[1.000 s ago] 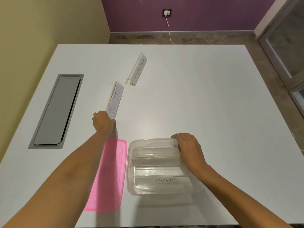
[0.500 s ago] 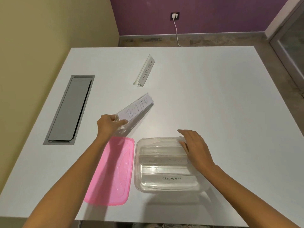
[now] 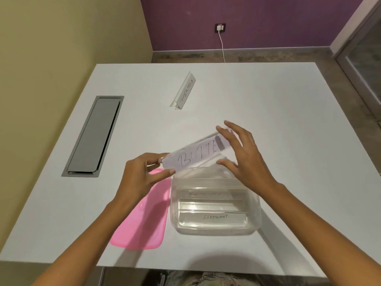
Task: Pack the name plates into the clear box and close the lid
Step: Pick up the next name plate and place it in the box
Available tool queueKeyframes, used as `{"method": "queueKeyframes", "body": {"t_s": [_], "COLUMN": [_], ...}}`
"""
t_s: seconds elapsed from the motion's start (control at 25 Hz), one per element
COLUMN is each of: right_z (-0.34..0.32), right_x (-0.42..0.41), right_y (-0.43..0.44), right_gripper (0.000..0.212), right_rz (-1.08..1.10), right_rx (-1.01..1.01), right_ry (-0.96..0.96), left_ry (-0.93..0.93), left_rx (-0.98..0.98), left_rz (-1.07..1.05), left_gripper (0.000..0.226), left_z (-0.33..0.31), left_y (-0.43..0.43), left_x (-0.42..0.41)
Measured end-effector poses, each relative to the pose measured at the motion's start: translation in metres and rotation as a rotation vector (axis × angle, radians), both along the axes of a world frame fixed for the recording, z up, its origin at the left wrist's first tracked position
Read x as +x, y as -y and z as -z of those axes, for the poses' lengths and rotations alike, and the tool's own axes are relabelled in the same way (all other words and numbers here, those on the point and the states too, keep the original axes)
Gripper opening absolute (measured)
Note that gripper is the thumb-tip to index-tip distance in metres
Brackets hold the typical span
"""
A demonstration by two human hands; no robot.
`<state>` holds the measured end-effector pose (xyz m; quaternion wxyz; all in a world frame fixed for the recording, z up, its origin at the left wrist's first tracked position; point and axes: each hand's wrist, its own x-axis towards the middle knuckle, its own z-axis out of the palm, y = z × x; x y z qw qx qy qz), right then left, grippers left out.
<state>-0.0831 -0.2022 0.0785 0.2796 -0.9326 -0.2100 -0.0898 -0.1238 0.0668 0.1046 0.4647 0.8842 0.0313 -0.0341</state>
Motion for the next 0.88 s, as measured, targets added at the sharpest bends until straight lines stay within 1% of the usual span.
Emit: {"method": "queueKeyframes", "body": {"t_s": [0.08,0.2,0.28,0.36,0.44,0.52,0.64,0.76,0.88], "right_z": [-0.008,-0.010,-0.003,0.006,0.014,0.020,0.027,0.029,0.028], "right_x": [-0.001,-0.013,-0.026,-0.040,-0.051,-0.058,-0.068,-0.077,-0.080], "right_y": [0.008,0.020,0.025,0.027,0.028,0.027,0.024,0.025,0.028], "right_gripper": [0.086,0.088,0.080,0.064,0.056,0.056,0.057,0.058,0.058], "right_rz": [-0.113,-0.240,-0.292,-0.314,-0.300,-0.281,-0.251,-0.230,-0.231], "right_rx": [-0.095,-0.191,-0.228,-0.260,-0.298,-0.363,-0.442,-0.429,-0.400], "right_ry": [-0.040,-0.271,-0.432,-0.499,-0.511,-0.484,-0.397,-0.394,-0.426], "left_ry": [0.027,0.053,0.042,0.012,-0.031,-0.050,0.029,0.080,0.061], "left_rx": [0.013,0.080,0.101,0.139,0.216,0.344,0.512,0.575,0.566], "left_rz": [0.102,0.248,0.321,0.386,0.459,0.539,0.595,0.638,0.661], "left_gripper": [0.047,0.048,0.048,0.048,0.050,0.051,0.052,0.050,0.051], "left_z": [0.000,0.007,0.018,0.030,0.042,0.052,0.062,0.062,0.061], "left_y": [-0.002,-0.003,-0.002,0.000,0.002,0.006,0.014,0.016,0.013], "left_x": [-0.017,-0.038,-0.048,-0.055,-0.058,-0.057,-0.052,-0.049,-0.051]}}
